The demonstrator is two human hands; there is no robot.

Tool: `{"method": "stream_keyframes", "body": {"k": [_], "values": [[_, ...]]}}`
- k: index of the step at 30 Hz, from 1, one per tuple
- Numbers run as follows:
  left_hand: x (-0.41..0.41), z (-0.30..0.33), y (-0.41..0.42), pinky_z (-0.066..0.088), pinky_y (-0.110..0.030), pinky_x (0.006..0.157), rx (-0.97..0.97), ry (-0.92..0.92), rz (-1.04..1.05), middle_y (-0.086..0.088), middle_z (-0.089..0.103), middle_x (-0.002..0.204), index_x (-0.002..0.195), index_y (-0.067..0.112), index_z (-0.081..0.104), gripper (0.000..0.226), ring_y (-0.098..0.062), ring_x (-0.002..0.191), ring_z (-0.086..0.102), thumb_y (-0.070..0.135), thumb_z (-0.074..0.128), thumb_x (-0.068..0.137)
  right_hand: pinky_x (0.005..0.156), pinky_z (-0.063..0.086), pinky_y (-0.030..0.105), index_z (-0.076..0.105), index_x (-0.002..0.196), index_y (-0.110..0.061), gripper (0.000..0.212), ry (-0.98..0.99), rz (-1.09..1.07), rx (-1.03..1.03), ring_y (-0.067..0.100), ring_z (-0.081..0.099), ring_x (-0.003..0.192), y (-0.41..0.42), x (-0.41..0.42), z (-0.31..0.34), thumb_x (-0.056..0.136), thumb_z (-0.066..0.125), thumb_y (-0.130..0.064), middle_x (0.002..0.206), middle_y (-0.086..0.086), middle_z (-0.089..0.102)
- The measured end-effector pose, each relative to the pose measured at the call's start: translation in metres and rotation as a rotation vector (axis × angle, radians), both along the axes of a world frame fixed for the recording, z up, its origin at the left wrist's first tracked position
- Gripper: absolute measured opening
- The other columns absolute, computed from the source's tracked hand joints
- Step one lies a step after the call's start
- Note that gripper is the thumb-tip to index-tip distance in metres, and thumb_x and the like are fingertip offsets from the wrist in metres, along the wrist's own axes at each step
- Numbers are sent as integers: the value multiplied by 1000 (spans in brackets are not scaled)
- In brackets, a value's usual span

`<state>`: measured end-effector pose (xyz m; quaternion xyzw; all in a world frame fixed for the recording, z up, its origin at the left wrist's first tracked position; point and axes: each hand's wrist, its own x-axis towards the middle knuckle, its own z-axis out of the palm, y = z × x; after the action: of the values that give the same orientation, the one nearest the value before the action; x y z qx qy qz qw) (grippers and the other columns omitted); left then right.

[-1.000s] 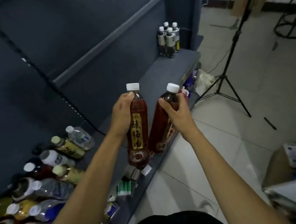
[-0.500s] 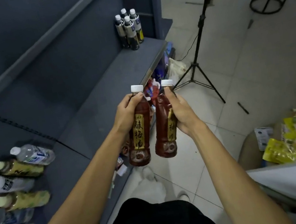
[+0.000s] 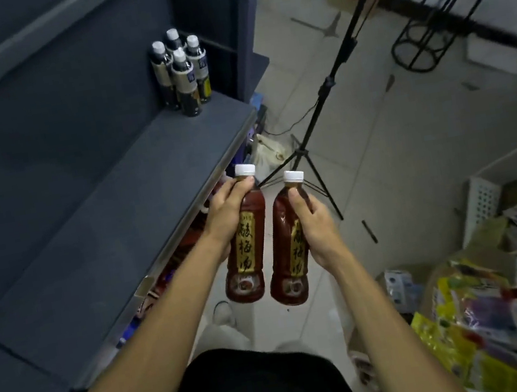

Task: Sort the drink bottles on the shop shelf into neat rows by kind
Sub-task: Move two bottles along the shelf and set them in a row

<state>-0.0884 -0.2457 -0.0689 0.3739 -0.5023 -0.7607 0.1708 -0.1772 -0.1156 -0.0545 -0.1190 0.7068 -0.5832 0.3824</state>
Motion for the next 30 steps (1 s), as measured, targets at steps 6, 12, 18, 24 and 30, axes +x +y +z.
{"method": "stream_keyframes", "body": {"k": [6,12,18,24,30], "values": [[-70,2,-34,51,-34,78,-162,-24,-95,5,67,77,85,25,67,19,-14,76,64,43,64,80,68,54,32,61,90,-14,31,-9,-102,-43,18,65,72,-38,-67,-11,89,63,-45,78,4,67],[-128,4,-81,50,-24,77,-265,-88,40,4,68,85,94,14,66,19,-8,81,63,32,62,88,69,54,26,63,88,-15,19,28,51,-168,13,66,76,-122,-152,-1,94,61,-32,83,1,68],[-151,15,-129,51,-29,74,-203,-137,369,9,68,76,84,28,66,11,-11,75,65,39,63,85,64,52,26,59,93,-9,40,-40,311,-132,12,64,71,-198,-192,-6,84,68,-47,82,4,64],[-143,19,-168,50,-30,70,-195,-173,632,7,66,75,85,26,63,12,-10,72,63,37,65,87,68,50,24,59,95,-12,32,-11,505,-125,7,61,72,-275,-190,-3,86,70,-40,80,-4,61],[-157,-4,-222,52,-34,72,-267,-224,821,-5,70,86,86,19,70,23,-14,76,65,40,72,78,70,47,26,60,90,-6,25,135,646,-139,7,55,71,-329,-206,-13,85,73,-26,76,-1,59]]}}
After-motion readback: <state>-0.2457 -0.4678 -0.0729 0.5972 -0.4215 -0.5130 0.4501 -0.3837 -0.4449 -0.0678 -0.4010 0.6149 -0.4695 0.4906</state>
